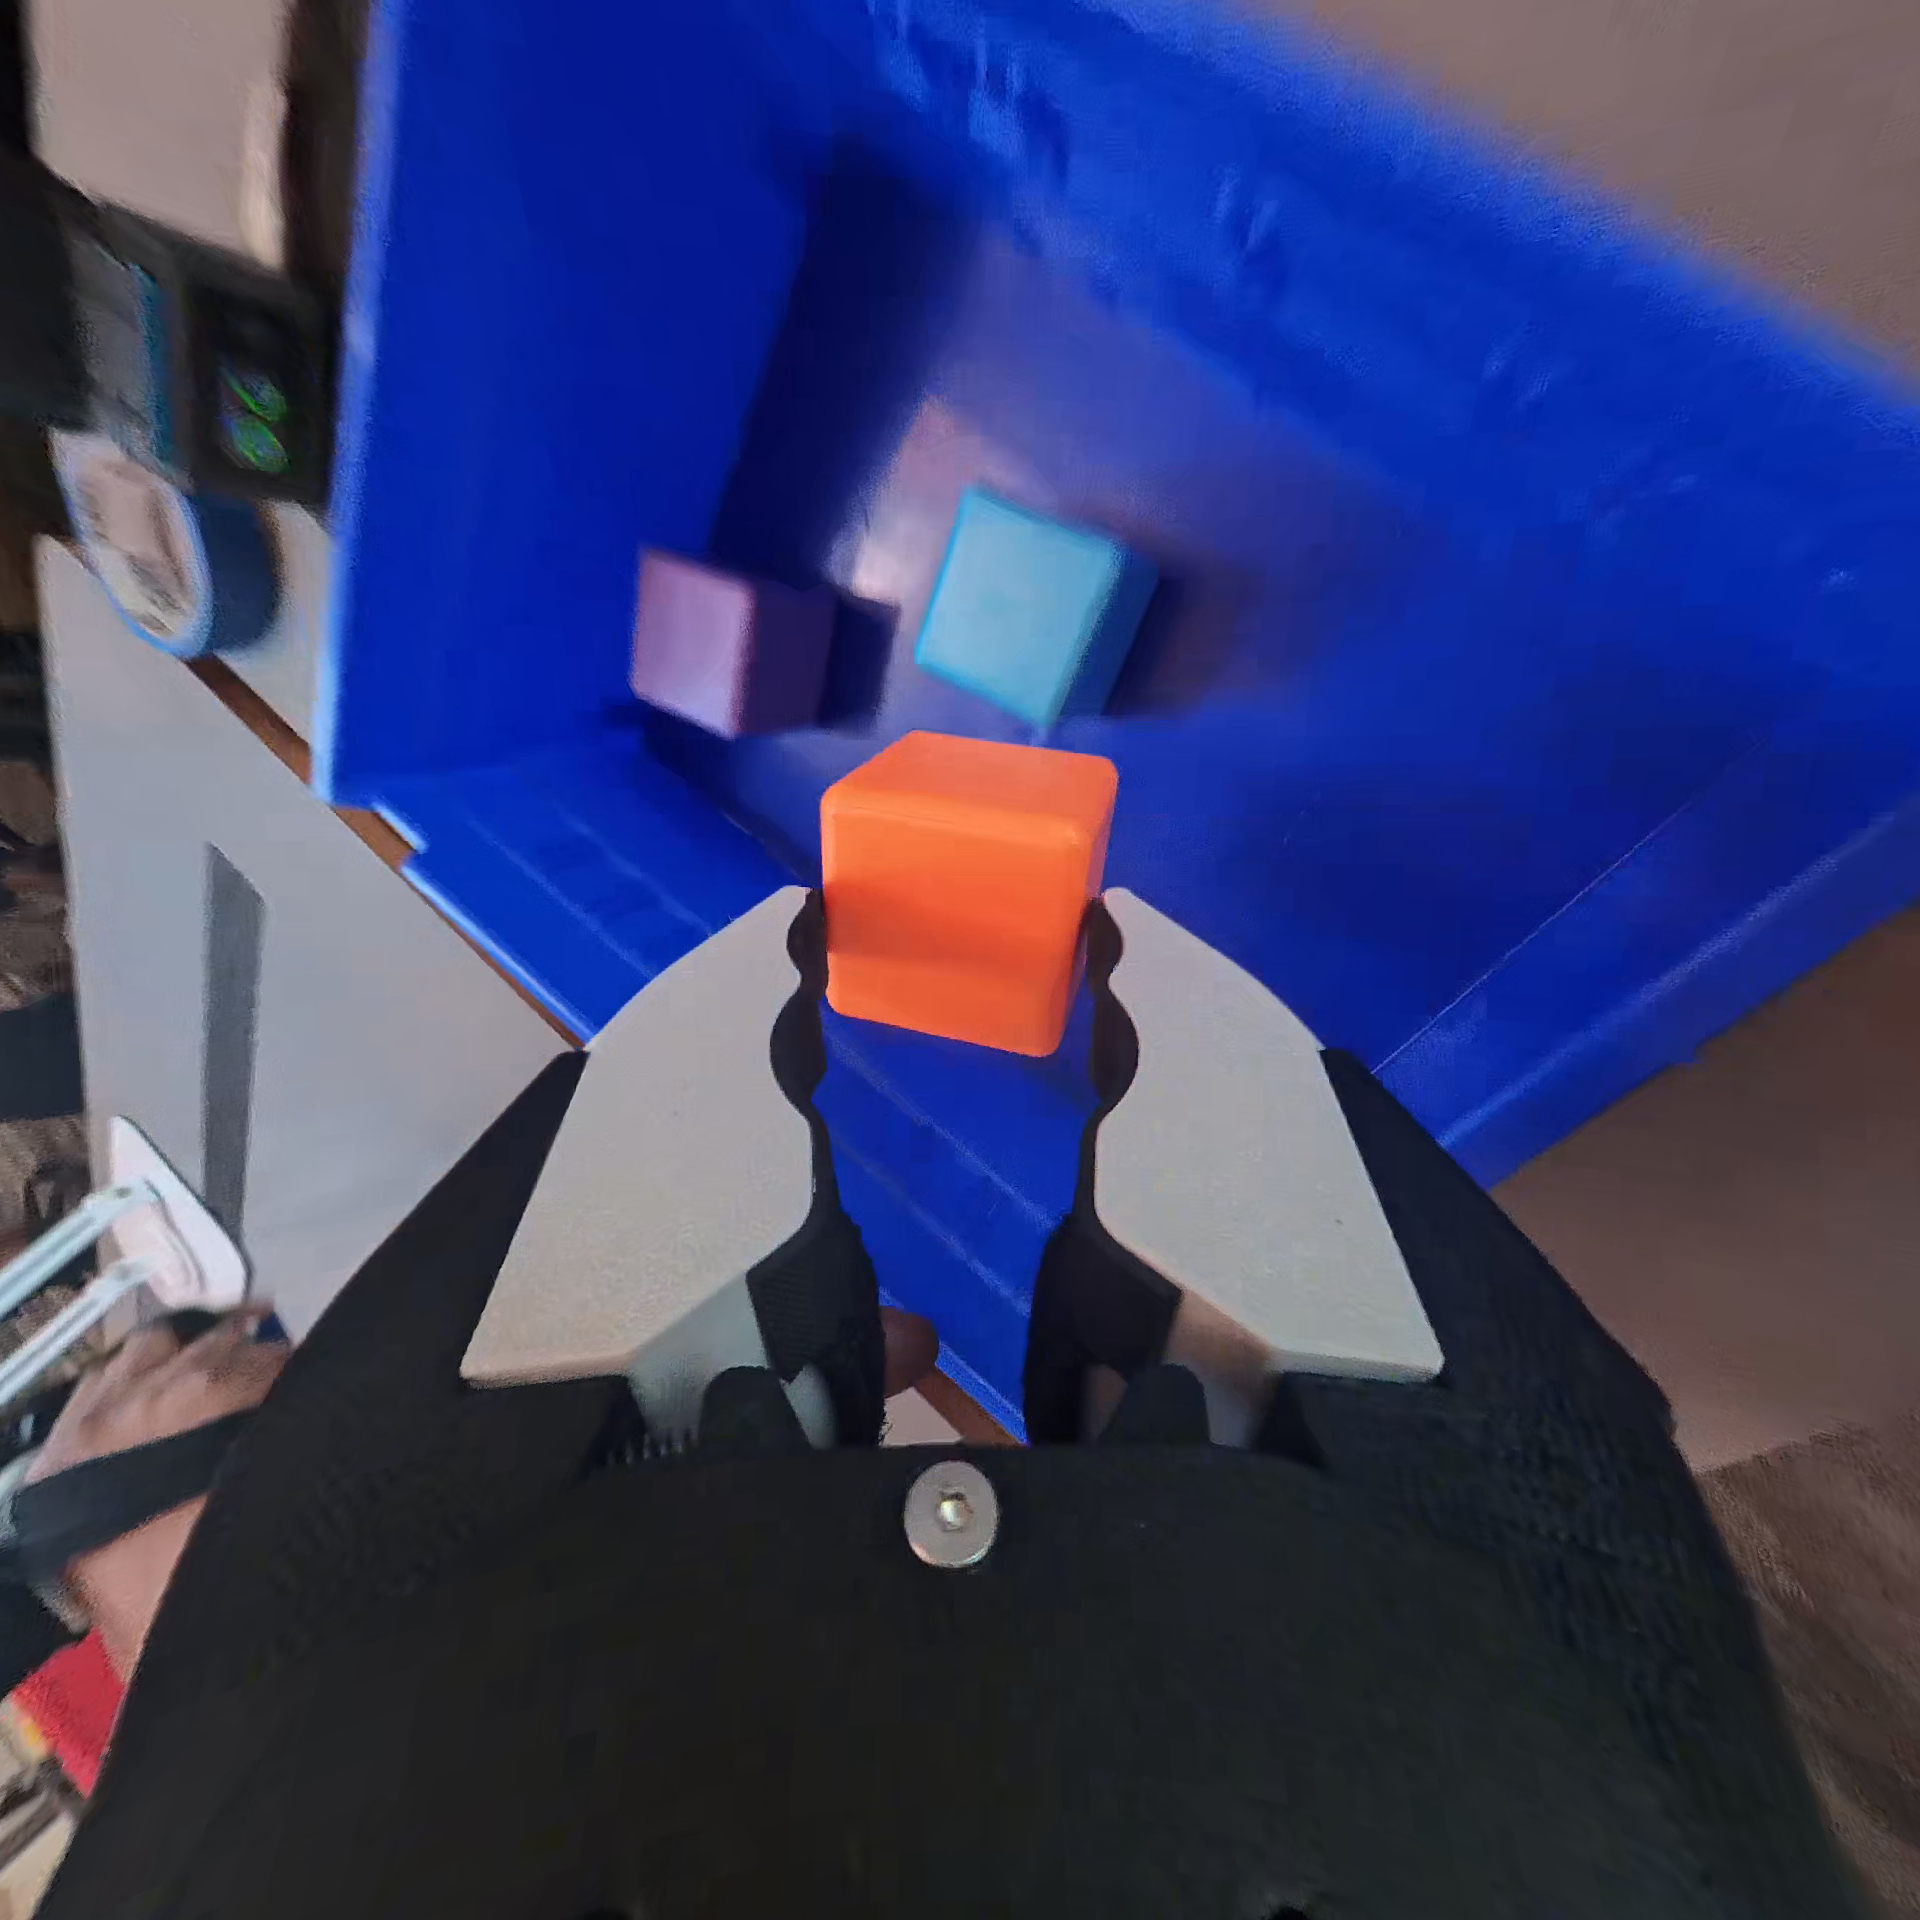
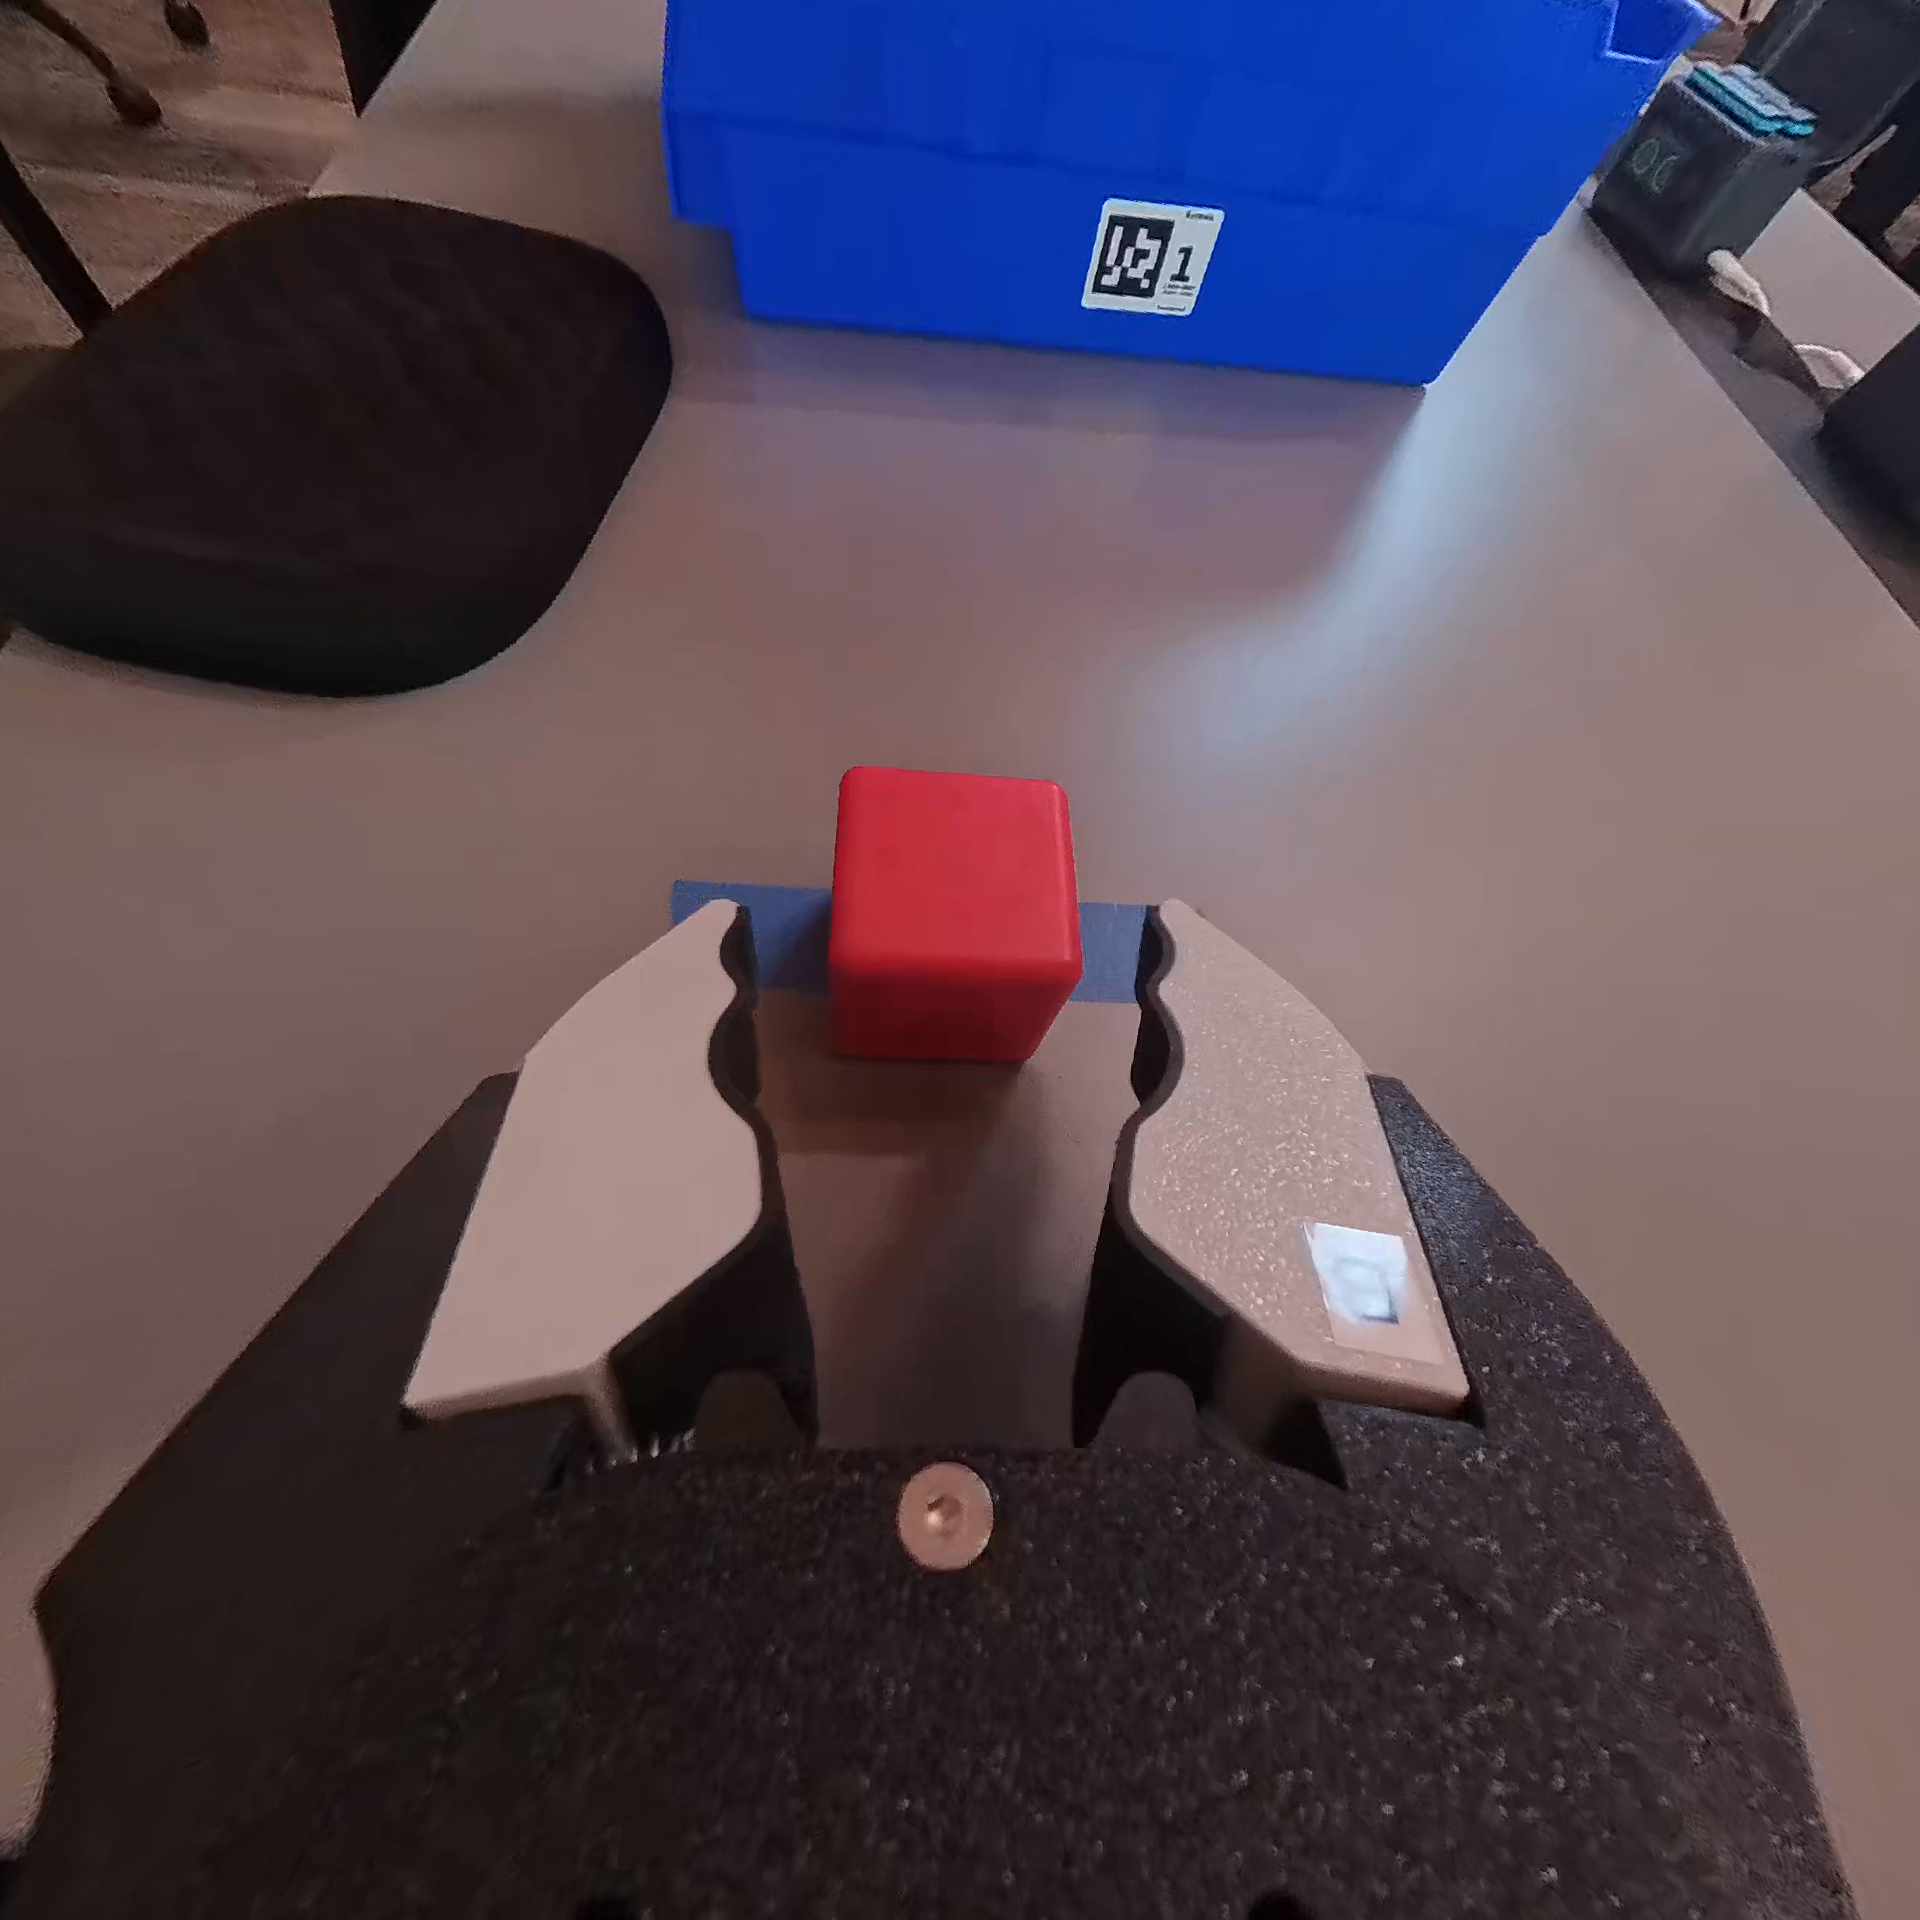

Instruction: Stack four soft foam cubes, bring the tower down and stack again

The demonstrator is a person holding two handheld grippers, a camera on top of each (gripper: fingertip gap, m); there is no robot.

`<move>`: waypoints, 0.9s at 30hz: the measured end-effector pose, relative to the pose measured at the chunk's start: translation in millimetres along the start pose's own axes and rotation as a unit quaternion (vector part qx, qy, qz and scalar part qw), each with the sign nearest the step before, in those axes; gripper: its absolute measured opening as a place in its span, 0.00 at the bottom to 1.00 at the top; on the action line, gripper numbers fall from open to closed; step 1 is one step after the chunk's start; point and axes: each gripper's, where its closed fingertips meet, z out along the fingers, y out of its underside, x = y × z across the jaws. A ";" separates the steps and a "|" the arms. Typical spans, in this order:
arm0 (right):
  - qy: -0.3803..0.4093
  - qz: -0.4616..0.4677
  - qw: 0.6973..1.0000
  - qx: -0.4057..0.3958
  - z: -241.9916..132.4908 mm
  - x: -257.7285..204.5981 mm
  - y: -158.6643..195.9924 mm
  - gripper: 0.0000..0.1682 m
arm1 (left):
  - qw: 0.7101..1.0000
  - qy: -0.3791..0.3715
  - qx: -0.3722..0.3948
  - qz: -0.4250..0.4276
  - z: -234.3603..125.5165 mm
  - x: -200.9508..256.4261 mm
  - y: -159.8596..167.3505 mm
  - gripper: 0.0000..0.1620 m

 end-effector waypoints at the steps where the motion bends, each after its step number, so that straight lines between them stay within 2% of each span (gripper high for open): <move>1: 0.002 -0.002 1.000 0.001 -0.5 0.8 0.1 0.40 | 1.000 -0.004 0.023 0.002 -9.8 1.6 -13.2 0.30; 5: 0.011 0.004 1.000 -0.009 -4.2 5.1 5.8 0.40 | 0.993 -0.003 0.108 0.037 -49.7 20.5 -70.4 0.30; 8: 0.011 0.002 1.000 -0.025 -4.2 4.6 10.6 0.38 | 0.980 0.040 0.179 0.082 -74.5 54.9 -120.6 0.30; 11: 0.009 -0.008 0.999 -0.047 -0.2 2.6 15.5 0.32 | 0.964 0.094 0.208 0.138 -84.5 97.6 -162.2 0.30; 12: 0.009 -0.013 0.999 -0.048 0.6 1.8 15.3 0.29 | 0.958 0.109 0.211 0.158 -84.4 111.9 -174.1 0.30; 18: 0.012 -0.024 0.999 -0.045 0.8 0.3 14.2 0.28 | 0.939 0.172 0.171 0.242 -53.7 182.7 -222.7 0.30; 27: 0.013 -0.021 0.999 -0.046 0.0 -0.2 14.5 0.28 | 0.945 0.186 0.114 0.243 -17.3 217.9 -254.7 0.30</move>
